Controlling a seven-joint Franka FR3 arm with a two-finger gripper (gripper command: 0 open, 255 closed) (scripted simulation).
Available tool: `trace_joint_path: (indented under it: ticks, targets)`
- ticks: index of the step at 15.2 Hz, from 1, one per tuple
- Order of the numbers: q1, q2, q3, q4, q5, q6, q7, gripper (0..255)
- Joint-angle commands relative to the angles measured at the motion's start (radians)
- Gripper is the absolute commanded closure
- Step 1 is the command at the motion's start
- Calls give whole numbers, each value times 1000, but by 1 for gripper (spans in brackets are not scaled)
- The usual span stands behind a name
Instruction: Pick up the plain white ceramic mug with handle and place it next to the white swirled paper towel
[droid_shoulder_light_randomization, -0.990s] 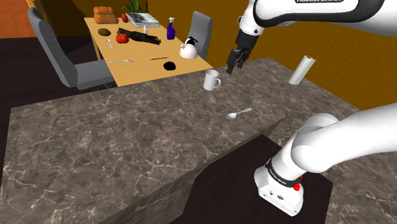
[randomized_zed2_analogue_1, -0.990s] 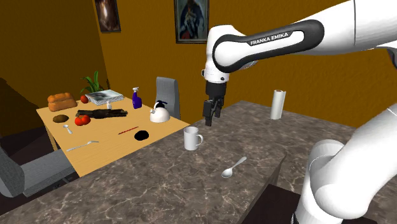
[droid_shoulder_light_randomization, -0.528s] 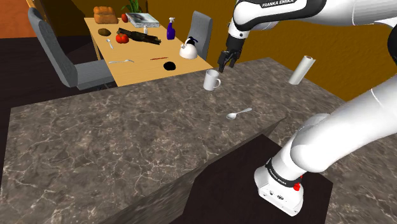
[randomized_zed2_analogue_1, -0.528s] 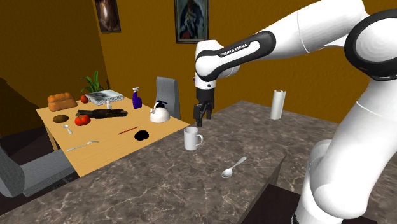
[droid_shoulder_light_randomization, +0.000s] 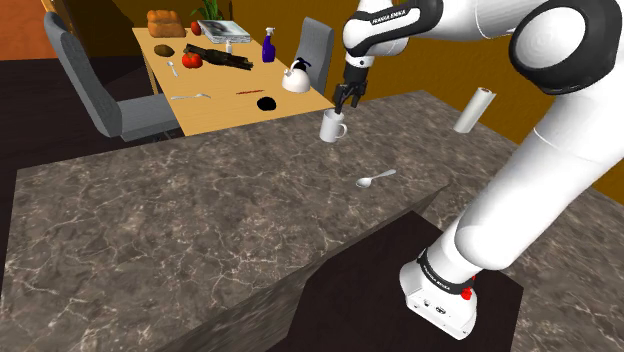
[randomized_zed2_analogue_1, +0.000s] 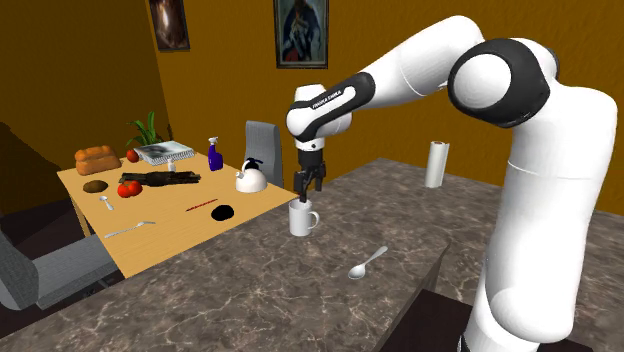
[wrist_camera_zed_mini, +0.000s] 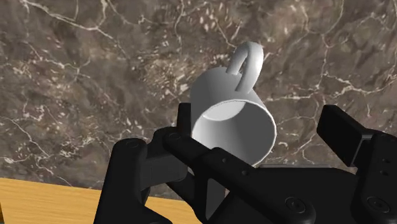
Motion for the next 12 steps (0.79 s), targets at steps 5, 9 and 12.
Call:
trace_joint_path:
  ticks: [5,9,12]
  targets:
    - [-41,209,-16,184,53,-3,-46,0]
    - [-43,228,-13,155,61,45,-51,0]
    - [-45,248,-10,131,69,88,-57,0]
